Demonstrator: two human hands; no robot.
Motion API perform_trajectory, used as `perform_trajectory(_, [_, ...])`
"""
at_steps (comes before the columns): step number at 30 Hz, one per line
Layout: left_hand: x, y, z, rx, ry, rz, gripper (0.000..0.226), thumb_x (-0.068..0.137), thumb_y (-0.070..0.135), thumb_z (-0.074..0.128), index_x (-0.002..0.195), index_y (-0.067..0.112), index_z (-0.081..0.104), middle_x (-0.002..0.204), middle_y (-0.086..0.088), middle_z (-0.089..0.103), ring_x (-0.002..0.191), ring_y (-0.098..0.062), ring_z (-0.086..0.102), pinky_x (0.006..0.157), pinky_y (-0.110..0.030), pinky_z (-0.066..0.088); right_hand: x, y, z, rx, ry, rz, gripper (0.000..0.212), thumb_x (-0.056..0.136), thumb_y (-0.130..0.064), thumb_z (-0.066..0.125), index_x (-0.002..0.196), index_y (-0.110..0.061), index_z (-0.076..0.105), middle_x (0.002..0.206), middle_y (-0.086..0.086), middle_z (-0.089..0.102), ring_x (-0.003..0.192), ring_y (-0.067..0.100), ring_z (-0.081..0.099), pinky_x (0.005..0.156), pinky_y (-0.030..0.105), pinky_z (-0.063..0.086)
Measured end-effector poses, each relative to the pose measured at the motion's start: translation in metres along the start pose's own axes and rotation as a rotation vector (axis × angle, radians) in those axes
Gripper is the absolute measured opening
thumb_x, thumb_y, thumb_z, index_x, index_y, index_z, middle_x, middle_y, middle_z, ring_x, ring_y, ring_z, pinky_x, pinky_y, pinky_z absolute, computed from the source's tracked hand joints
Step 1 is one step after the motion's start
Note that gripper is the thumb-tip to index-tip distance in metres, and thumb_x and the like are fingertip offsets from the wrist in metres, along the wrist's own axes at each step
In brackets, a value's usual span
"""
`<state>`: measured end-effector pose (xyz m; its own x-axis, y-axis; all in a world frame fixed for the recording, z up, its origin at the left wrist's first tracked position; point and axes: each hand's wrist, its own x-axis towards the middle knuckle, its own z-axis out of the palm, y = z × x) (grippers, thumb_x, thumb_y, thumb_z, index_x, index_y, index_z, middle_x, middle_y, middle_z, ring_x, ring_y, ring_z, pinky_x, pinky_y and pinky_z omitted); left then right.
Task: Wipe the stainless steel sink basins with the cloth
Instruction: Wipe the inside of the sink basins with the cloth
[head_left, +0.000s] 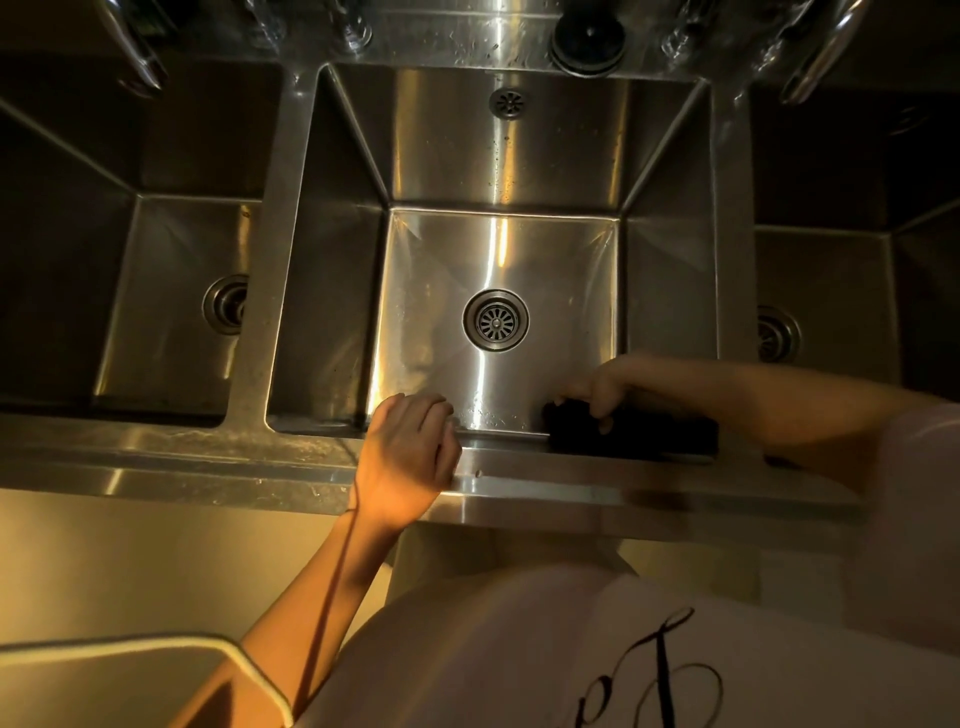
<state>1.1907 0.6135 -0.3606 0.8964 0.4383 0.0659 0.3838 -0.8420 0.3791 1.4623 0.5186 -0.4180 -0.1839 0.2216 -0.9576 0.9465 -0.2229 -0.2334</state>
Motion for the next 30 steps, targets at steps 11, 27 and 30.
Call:
perform_trajectory(11, [0.001,0.002,-0.001,0.073,-0.154,-0.023,0.035,0.097,0.026,0.035,0.104,0.009,0.066,0.101,-0.005,0.067,0.089,-0.025,0.061,0.085,-0.041,0.046,-0.097,0.006,0.011,0.296,0.185,-0.149,0.069,0.074,-0.001,0.074,0.131,-0.021,0.04,0.122,0.004,0.049,0.111,0.025,0.049,0.084,0.032,0.049])
perform_trajectory(27, [0.109,-0.081,-0.059,0.235,-0.187,0.13,0.043,0.094,0.039,0.035,0.115,0.013,0.063,0.118,-0.006,0.062,0.109,-0.025,0.058,0.103,-0.044,0.03,-0.062,-0.011,0.011,1.459,0.694,-0.211,0.054,0.077,0.007,0.069,0.108,-0.031,0.049,0.123,0.005,0.051,0.112,0.024,0.056,0.092,0.046,0.053])
perform_trajectory(30, [0.145,-0.109,-0.067,0.272,-0.234,0.129,0.047,0.092,0.04,0.031,0.113,0.014,0.064,0.118,-0.008,0.062,0.11,-0.027,0.058,0.105,-0.046,0.029,-0.04,-0.037,-0.015,1.668,0.818,-0.168,0.052,0.079,0.007,0.066,0.116,-0.025,0.047,0.116,0.001,0.051,0.108,0.023,0.055,0.083,0.044,0.055])
